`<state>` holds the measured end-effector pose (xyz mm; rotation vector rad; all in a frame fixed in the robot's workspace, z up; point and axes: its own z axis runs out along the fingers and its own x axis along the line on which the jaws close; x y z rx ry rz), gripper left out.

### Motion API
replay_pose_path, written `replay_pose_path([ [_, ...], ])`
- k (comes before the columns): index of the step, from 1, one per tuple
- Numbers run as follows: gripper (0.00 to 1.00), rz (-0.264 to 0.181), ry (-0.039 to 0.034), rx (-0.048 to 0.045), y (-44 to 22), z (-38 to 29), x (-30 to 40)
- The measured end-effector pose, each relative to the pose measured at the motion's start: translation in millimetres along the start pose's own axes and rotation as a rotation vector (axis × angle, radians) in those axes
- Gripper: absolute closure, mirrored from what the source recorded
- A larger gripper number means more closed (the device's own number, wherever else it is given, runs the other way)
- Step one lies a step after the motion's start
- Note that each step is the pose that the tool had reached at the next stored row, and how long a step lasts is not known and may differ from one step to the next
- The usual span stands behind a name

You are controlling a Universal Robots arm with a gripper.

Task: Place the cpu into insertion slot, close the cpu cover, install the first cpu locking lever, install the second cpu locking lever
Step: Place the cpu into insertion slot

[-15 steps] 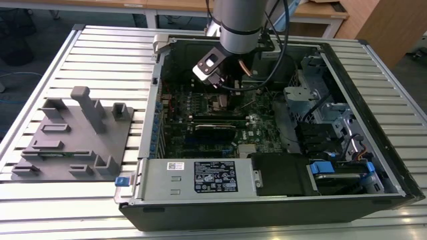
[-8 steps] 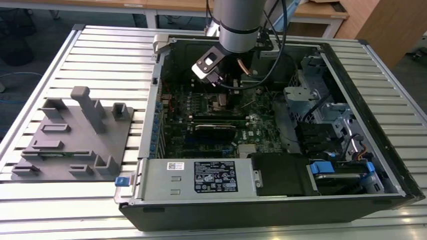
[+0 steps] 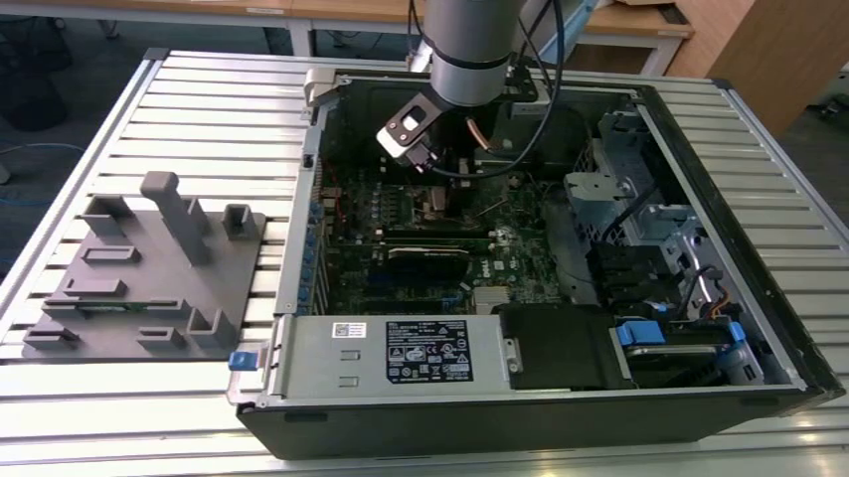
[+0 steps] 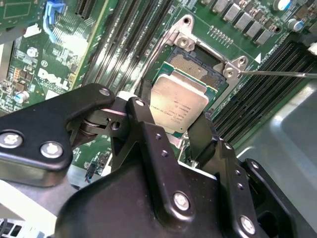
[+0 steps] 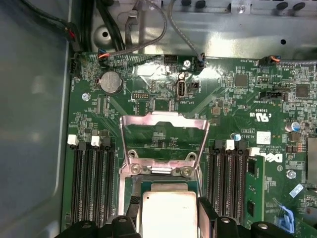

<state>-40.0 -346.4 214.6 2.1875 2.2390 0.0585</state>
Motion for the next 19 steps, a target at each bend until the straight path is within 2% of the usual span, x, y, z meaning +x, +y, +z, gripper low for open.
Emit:
replay_pose_path([
  [19,0.46,0.009,-0.0001,-0.0002,-5.1,13.6,9.7],
])
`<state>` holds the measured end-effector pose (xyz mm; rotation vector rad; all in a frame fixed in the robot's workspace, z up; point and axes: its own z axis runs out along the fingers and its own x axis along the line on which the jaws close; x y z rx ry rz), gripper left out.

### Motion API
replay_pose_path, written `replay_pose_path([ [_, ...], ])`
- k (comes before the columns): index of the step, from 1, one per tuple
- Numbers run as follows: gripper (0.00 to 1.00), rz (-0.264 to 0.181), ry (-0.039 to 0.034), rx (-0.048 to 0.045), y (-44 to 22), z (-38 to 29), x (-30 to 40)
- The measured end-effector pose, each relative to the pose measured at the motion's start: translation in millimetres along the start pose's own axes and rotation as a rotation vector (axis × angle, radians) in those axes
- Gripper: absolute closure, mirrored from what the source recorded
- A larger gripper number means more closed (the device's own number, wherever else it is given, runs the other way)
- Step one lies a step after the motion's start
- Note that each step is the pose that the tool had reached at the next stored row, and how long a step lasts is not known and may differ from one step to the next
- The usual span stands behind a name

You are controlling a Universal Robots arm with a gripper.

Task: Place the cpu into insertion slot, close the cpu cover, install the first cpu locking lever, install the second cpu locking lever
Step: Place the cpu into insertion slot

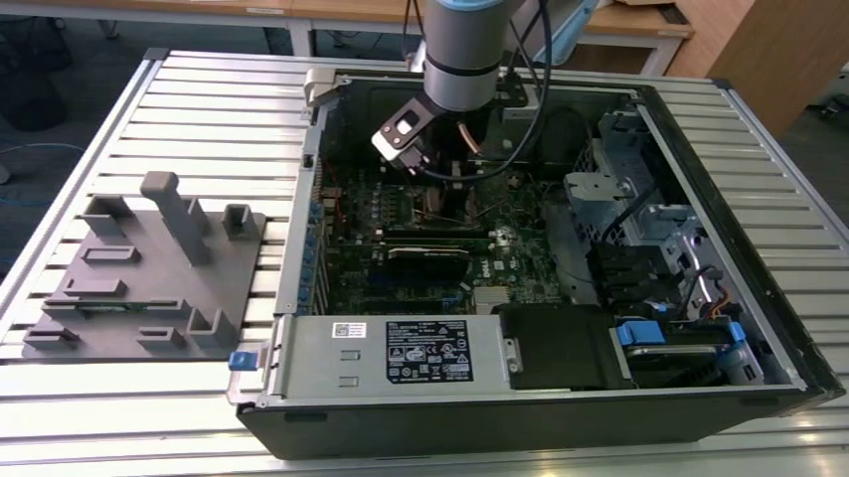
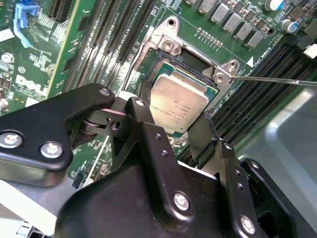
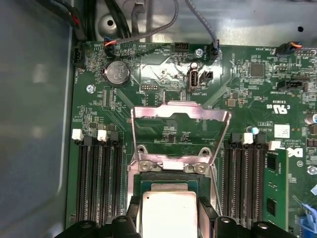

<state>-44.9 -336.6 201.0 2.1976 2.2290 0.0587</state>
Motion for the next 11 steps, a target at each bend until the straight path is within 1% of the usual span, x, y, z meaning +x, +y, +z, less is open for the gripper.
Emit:
replay_pose_path([
  [8,0.46,0.003,-0.0002,0.0000,-0.7,5.8,0.7],
  [11,0.46,0.003,-0.0005,0.0002,-0.8,6.2,0.6],
])
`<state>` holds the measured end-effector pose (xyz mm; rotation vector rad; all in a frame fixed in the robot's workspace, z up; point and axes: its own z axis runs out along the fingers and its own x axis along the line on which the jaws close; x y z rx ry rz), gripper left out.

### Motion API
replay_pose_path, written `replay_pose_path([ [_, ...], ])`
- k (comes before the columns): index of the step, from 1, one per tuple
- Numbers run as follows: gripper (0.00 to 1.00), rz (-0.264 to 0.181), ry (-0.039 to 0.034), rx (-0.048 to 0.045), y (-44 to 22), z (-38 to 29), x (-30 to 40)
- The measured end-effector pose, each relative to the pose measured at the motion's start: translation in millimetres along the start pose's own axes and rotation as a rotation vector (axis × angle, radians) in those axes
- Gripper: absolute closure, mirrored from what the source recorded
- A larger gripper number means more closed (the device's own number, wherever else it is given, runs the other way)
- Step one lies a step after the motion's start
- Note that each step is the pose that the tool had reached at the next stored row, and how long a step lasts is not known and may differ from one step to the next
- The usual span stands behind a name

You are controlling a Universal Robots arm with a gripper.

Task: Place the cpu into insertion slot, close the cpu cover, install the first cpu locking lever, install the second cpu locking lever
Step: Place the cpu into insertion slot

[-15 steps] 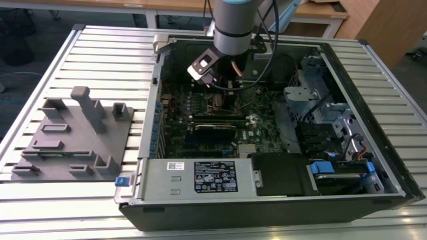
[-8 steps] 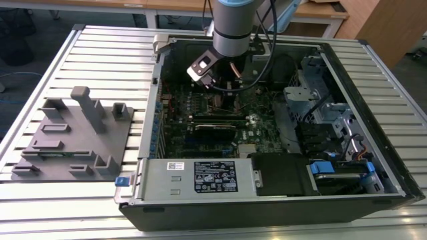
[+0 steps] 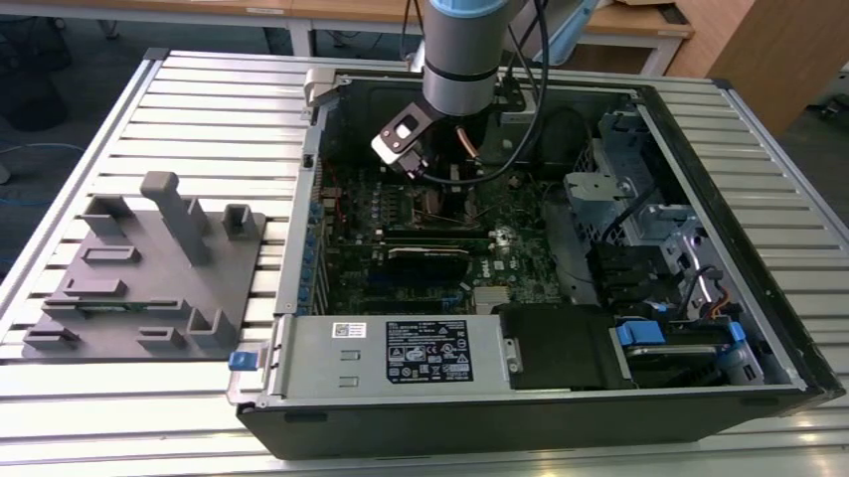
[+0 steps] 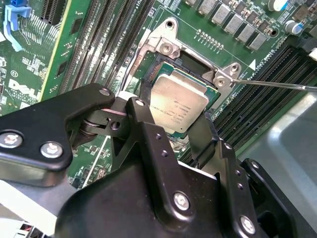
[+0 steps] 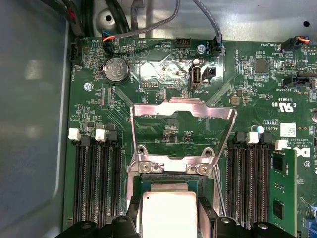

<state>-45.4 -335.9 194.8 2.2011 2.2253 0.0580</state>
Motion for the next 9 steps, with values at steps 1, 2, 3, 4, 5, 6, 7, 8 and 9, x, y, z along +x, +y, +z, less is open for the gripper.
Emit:
replay_pose_path([
  [1,0.46,0.000,0.0000,0.0000,0.0,0.0,0.0],
  [2,0.46,0.000,0.0001,-0.0001,0.0,0.1,0.1],
  [3,0.46,0.000,0.0001,-0.0001,0.0,0.1,0.1],
  [4,0.46,0.000,0.0004,-0.0003,0.0,0.5,0.1],
  [5,0.46,0.000,0.0004,-0.0003,0.0,0.7,0.1],
  [6,0.46,0.000,0.0001,-0.0002,0.0,0.8,0.0],
  [7,0.46,0.000,-0.0001,-0.0001,0.0,0.8,0.0],
  [8,0.46,0.000,-0.0001,-0.0001,0.0,0.8,0.0],
  [9,0.46,0.000,0.0000,-0.0001,0.0,0.8,0.0],
])
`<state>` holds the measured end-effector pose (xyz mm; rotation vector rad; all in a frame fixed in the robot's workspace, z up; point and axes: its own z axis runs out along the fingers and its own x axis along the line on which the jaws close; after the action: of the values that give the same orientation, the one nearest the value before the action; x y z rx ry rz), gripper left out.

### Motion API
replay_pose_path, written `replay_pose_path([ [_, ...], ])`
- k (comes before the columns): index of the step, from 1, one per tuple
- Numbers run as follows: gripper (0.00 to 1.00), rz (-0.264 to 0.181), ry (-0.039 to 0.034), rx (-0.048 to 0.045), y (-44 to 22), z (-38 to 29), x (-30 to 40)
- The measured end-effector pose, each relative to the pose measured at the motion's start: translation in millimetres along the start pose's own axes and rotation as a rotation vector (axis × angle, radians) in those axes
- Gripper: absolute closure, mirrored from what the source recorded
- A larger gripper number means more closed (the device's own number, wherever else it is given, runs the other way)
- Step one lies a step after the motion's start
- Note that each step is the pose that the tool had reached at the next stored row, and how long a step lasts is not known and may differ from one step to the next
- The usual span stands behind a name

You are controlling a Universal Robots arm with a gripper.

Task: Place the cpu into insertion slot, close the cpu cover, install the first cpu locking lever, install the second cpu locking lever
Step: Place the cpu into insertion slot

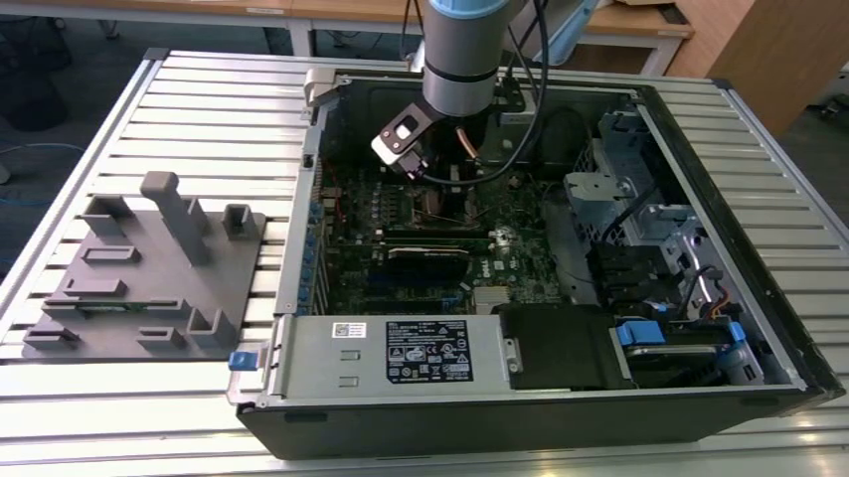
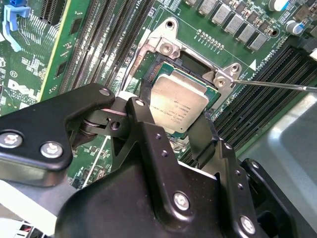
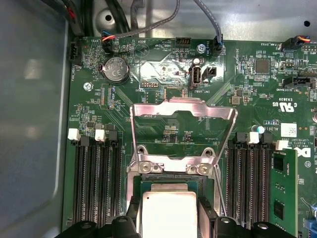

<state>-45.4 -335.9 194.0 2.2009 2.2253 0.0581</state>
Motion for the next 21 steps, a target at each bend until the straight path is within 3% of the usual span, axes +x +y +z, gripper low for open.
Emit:
replay_pose_path([
  [7,0.46,0.001,0.0001,-0.0001,0.2,-3.1,0.1],
  [21,0.46,0.022,-0.0036,-0.0013,0.4,-0.7,-0.1],
])
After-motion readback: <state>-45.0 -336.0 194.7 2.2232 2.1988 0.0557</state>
